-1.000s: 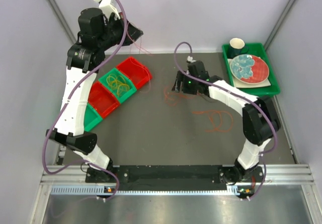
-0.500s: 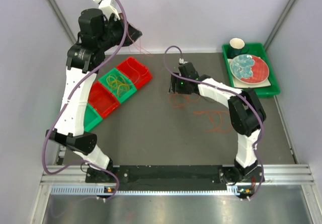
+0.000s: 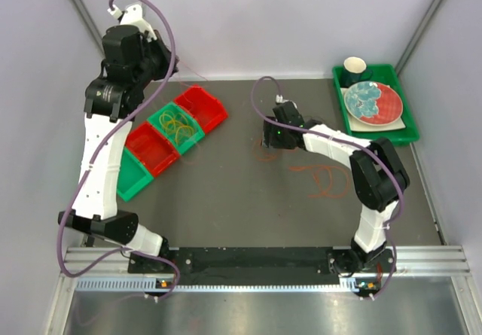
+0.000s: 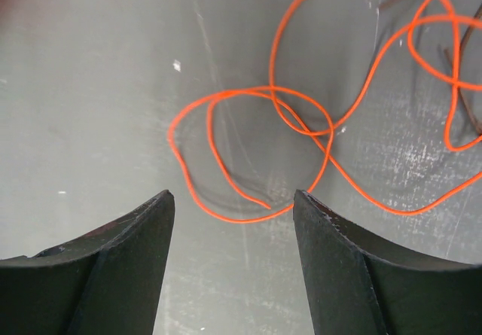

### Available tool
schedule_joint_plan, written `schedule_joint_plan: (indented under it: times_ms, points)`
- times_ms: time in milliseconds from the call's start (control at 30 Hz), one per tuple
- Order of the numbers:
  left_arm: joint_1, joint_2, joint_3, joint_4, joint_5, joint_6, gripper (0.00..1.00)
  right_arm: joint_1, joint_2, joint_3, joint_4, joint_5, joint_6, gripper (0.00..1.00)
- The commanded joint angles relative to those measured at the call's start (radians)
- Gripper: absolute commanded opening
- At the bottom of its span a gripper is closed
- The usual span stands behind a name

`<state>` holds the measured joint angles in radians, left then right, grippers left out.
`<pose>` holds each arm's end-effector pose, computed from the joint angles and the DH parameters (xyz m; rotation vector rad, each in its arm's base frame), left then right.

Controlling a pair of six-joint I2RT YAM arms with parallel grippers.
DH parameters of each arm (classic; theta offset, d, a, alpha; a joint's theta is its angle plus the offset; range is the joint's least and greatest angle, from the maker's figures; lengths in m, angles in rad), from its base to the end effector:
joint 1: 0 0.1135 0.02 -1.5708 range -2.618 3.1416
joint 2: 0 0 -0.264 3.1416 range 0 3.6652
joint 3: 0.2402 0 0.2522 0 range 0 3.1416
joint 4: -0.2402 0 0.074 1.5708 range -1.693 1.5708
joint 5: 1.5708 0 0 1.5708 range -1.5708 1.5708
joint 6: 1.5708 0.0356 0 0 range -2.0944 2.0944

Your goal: Untangle the cables

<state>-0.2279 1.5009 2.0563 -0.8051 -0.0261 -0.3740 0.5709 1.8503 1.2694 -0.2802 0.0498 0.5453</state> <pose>0.2771 -0.0633 0.5299 -0.1528 1.8325 -0.4006 0.3391 0.2157 0.1999 -0.0088 2.4798 0.4342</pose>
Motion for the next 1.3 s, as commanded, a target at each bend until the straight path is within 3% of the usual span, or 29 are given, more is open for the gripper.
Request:
schedule_joint_plan:
  times_ms: [0, 200, 433, 767, 1067, 1267]
  points:
    - [0.03, -0.054, 0.019, -0.023, -0.112, 0.024, 0.0, -0.008, -0.077, 0.005, 0.035, -0.001, 0.016, 0.64]
    - [0.087, -0.067, -0.022, -0.029, -0.204, 0.043, 0.0, -0.008, -0.079, 0.01, 0.027, -0.019, 0.021, 0.64]
    - [0.162, -0.021, -0.105, 0.04, -0.149, 0.034, 0.0, -0.008, -0.086, -0.007, 0.022, -0.011, 0.021, 0.64]
    - [0.328, -0.091, -0.257, 0.113, -0.087, 0.0, 0.0, -0.013, -0.083, -0.028, 0.035, -0.016, 0.022, 0.64]
    - [0.346, -0.076, -0.38, 0.19, -0.101, -0.023, 0.0, -0.013, -0.08, -0.036, 0.036, -0.03, 0.028, 0.64]
    - [0.357, -0.119, -0.407, 0.185, -0.222, -0.033, 0.0, -0.013, -0.071, -0.051, 0.049, -0.044, 0.038, 0.64]
